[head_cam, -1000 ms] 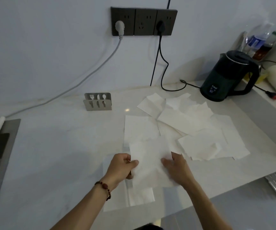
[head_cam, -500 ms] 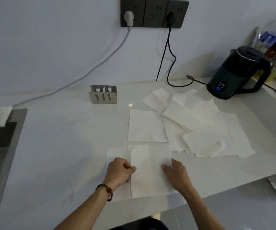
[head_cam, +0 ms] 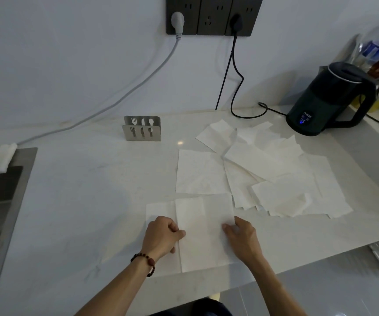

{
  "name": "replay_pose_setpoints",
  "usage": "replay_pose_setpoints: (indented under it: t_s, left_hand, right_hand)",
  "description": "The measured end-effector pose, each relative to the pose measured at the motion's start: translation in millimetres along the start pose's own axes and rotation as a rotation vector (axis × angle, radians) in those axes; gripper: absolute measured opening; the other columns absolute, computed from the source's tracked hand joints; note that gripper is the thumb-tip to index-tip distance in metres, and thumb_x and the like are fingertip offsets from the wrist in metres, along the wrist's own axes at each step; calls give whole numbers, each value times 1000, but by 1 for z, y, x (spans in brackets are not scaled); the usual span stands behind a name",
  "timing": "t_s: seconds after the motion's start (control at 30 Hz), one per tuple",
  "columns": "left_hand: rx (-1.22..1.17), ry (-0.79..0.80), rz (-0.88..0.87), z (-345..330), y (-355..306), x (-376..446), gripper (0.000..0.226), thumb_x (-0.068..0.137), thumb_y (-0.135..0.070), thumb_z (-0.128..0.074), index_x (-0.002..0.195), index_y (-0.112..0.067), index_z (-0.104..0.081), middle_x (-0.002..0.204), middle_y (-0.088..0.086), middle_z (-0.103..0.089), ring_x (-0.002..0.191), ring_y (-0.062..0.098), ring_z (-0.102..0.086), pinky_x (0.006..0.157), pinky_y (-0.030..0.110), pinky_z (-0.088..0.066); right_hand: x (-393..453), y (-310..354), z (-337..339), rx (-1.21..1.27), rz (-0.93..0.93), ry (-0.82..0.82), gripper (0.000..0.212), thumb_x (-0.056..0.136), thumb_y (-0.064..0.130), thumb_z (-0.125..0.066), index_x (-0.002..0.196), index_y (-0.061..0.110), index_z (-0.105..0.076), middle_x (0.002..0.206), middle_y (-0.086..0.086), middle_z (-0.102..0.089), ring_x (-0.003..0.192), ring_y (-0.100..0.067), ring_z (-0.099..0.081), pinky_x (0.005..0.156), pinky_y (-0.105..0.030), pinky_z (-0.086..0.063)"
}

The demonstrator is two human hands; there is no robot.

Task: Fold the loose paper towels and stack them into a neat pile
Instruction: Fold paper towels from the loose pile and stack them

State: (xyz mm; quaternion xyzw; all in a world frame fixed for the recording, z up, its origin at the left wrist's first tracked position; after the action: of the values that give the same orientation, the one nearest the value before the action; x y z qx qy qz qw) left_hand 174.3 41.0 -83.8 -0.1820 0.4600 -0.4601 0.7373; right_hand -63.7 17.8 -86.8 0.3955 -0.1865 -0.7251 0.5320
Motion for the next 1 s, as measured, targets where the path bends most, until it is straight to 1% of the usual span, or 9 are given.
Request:
replay_pose_setpoints:
  t_s: [0.17,0.3,0.43,0.5,0.57,0.63,0.73,0.9,1.0]
  left_hand:
    - [5,-8,-6,0,0,0,22,84,-25,-73,77,-5,-65,62,-1,-65,46,15,-66,53,22,-47]
    - [6,-23,-10,0,0,1,23,85,-25,-72,78,-4,-64,63,-1,-65,45,13,-66,51,22,-46]
    - [42,-81,-24,4,-1,-1,29,84,-33,-71,75,-9,-60,65,0,-66,49,12,-62,51,22,-49]
    - [110,-169,-41,19,-1,-2,30,85,-39,-68,72,-13,-61,66,-4,-65,58,9,-61,54,20,-48]
    - [155,-270,-28,42,6,-2,26,85,-38,-67,73,-16,-63,66,-6,-65,62,9,-61,58,23,-51]
    - [182,-352,28,65,20,-5,22,84,-35,-68,73,-17,-64,66,-7,-65,62,8,-60,62,26,-54]
    - [238,-351,89,74,34,-7,32,81,-37,-69,64,-12,-60,62,-4,-66,55,10,-59,56,24,-49]
    - [252,-331,62,58,28,-7,49,77,-33,-72,48,-20,-34,41,-8,-31,37,9,-32,41,19,-27]
    - [162,-318,113,53,35,-2,39,77,-29,-71,52,-19,-44,46,-7,-41,43,12,-42,45,19,-33]
  right_hand:
    - [3,0,-1,-18,-25,-18,24,93,20,-58,91,-3,-64,82,-17,-68,65,-20,-55,54,-22,-41]
    - [3,0,-1,-36,-48,-50,25,93,21,-59,91,-4,-60,81,-14,-65,71,-27,-58,60,-33,-45]
    - [-9,11,9,-351,53,-299,46,88,29,-65,129,15,-50,124,-7,-55,109,-28,-55,82,-36,-47]
    - [-13,26,1,-441,248,-319,54,82,31,-71,131,17,-51,132,-8,-51,118,-30,-51,91,-43,-46]
    - [-14,39,-18,-537,473,-178,54,83,38,-68,133,22,-52,142,-7,-47,129,-29,-45,102,-44,-41]
    - [-21,49,-44,-660,646,66,59,89,51,-53,143,31,-41,156,-2,-30,144,-26,-27,115,-41,-21]
    - [-24,52,-67,-771,711,295,68,90,61,-39,151,38,-20,163,5,0,150,-19,5,117,-37,5]
    - [-25,56,-84,-857,683,309,75,84,68,-23,152,39,-12,162,4,8,149,-21,13,115,-40,12]
    - [-29,55,-86,-859,651,282,71,89,66,-27,152,39,-10,162,3,10,149,-22,15,112,-39,16]
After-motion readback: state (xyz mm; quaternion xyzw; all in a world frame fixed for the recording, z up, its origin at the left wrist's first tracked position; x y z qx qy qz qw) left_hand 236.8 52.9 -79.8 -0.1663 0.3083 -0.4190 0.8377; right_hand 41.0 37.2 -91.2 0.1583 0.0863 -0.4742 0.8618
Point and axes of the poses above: each hand's wrist, its own x-axis towards the middle knuckle, its own z-axis out of the back of the hand, y = z × x, the point moved 7 cm from there along x, towards the middle knuckle
